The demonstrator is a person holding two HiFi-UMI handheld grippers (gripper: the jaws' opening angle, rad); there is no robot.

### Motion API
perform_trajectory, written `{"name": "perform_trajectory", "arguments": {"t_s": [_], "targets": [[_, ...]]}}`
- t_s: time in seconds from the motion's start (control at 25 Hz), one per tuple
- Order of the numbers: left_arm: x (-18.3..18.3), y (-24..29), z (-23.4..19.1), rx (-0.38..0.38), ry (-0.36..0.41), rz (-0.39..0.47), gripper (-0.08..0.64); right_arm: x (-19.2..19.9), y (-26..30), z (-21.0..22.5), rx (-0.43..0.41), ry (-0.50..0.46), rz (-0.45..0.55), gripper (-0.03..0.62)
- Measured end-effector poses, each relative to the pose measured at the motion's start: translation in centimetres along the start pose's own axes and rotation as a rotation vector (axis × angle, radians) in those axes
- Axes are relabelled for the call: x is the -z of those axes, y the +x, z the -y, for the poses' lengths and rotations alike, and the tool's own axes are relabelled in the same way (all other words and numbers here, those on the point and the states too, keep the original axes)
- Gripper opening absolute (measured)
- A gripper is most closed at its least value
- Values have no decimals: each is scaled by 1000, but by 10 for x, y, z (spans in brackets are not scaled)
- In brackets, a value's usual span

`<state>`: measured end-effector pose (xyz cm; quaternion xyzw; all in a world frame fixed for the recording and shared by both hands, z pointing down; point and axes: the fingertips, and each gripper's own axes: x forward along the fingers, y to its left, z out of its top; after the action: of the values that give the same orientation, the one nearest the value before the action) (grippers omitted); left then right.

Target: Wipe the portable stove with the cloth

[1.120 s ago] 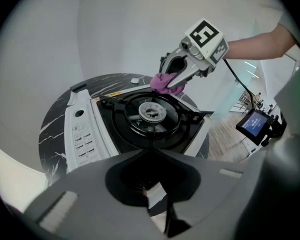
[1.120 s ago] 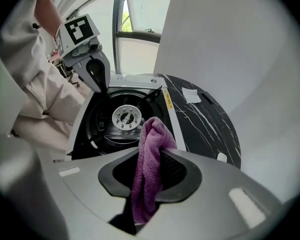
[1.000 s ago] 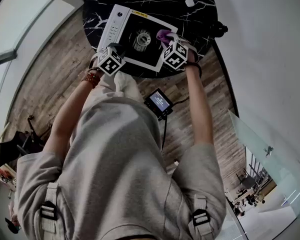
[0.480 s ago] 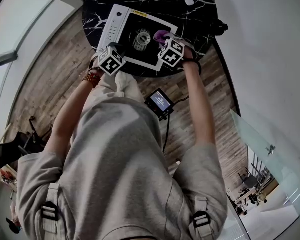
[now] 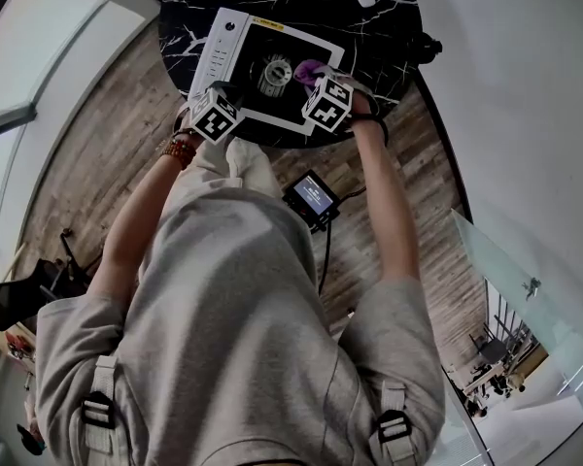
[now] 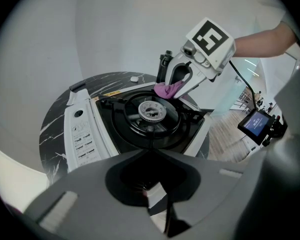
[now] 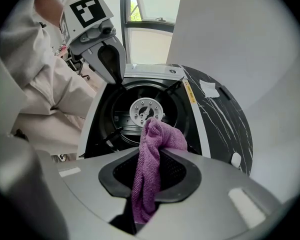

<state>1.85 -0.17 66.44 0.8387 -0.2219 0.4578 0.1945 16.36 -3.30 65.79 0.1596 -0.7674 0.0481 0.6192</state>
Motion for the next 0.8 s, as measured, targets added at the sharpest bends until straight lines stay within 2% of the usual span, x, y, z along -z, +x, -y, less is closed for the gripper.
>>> {"name": "perform_trajectory", "arguments": {"t_s": [0.44, 0.8], "targets": [[0, 1, -1, -2, 1, 2, 25, 1, -4, -27, -44, 11, 12, 92], [1, 0, -1, 2, 3, -4, 25, -2, -6, -50, -154, 15, 14, 92]]}}
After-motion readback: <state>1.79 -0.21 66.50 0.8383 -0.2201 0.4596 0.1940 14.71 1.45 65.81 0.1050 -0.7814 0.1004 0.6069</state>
